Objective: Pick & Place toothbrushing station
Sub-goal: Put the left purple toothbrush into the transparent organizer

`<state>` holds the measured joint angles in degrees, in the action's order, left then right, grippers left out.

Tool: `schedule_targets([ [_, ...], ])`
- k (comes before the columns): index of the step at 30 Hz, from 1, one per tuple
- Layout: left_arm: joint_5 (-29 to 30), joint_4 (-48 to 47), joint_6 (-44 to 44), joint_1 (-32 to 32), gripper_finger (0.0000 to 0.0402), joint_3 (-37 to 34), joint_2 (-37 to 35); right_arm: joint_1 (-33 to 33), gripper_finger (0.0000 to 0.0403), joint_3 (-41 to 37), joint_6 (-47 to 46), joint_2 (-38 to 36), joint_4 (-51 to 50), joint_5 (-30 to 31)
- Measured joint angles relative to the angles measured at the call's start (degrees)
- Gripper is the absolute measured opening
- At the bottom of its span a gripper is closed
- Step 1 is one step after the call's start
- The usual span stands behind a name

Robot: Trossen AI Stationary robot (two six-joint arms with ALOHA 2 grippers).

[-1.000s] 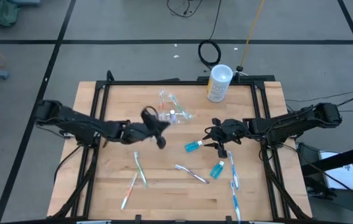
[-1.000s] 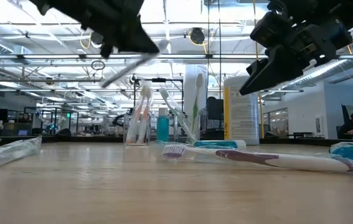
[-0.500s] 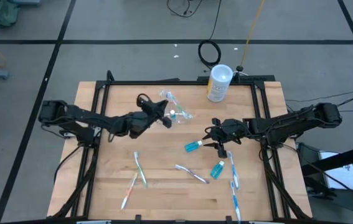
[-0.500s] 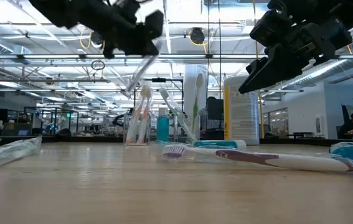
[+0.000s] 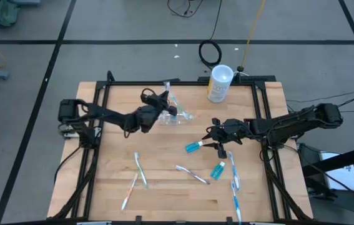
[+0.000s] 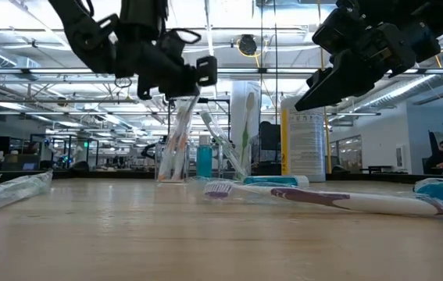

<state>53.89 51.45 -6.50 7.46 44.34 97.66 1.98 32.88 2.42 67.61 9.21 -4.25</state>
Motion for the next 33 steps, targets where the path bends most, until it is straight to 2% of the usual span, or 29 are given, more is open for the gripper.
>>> schedule_targets([
  [4, 3.23, 0.07, 0.01, 0.2, 0.0013, 0.0, 2.74, 0.0, 0.0134, 0.0, 0.0, 0.0, -0.01, -0.02],
  [10, 4.31, -0.6, 0.35, -1.26, 0.0005, 0.0, 6.06, 0.0, 0.0134, 0.0, 0.0, 0.0, -0.04, -0.04],
  [21, 16.18, -3.72, 0.45, -6.09, 0.0008, 0.0, 8.14, 0.0, 0.0134, 0.0, 0.0, 0.0, -0.04, -0.04],
  [30, 16.57, -5.14, 1.53, -6.14, 0.0023, 0.0, 8.14, 0.0, 0.0134, 0.0, 0.0, 0.0, -0.04, -0.04],
  [33, 15.12, -7.21, 2.86, -6.16, 0.0023, 0.0, 8.14, 0.0, 0.0134, 0.0, 0.0, 0.0, -0.06, -0.04],
])
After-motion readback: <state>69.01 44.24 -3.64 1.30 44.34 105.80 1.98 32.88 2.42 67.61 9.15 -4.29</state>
